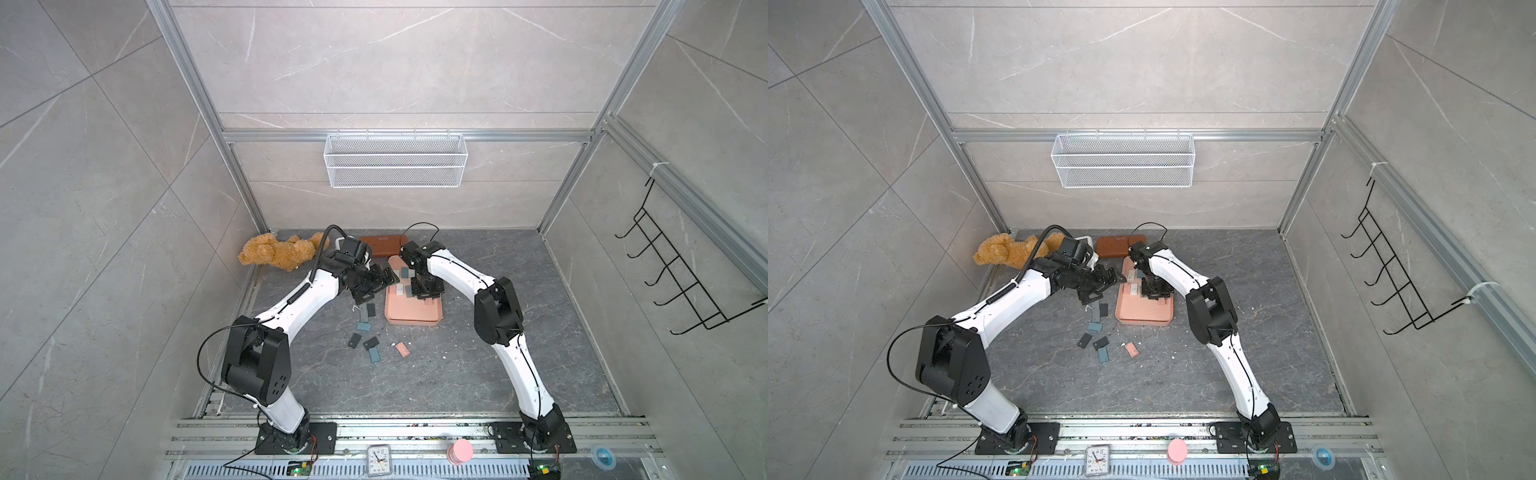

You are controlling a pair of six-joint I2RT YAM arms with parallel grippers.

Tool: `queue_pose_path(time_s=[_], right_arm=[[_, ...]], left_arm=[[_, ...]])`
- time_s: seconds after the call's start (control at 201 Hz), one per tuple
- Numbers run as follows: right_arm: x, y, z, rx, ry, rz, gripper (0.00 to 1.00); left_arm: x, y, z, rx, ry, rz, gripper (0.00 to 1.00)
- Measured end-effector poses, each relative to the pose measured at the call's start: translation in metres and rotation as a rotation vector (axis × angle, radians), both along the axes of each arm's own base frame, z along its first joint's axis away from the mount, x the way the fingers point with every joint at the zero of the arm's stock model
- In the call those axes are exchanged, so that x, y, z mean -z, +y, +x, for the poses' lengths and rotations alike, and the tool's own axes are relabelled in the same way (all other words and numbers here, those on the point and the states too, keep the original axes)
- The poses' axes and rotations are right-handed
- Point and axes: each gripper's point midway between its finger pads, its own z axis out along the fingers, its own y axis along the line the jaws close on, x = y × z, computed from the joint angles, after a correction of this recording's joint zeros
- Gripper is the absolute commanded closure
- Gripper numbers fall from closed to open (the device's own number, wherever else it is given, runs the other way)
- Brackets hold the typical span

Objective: Put the eraser in the storage box
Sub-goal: Place the eraser in the storage box.

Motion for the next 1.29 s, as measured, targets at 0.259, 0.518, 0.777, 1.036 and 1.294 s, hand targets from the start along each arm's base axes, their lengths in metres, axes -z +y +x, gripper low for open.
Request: queue_pose_path(time_s=[0.259,0.518,0.777,1.036,1.294], right_arm=[[0.005,-0.005,0.002,0.0,0.005,-0.016,0.66],[0.005,-0.009,0.004,-0.003,0.005,-0.021,0.61],[0.004,-0.008,0.003,-0.001,0.007,-0.012,0.5],[-0.03,0.007,0.001,-0.021,-0.052,0.039,0.39],[-0.083,0.029,-0.02,-0.044,-0.154,0.151,0.06]], left_arm=[[-0.004,-0.001,0.002,0.001,-0.006,-0.002,0.01],[-0.002,-0.001,0.002,0.002,0.005,0.004,0.0],[0.001,0.003,0.0,0.014,0.001,0.033,0.01],[0.01,0.029,-0.004,-0.001,-0.021,0.181,0.01],[0.001,0.066,-0.004,-0.055,-0.086,0.353,0.01]])
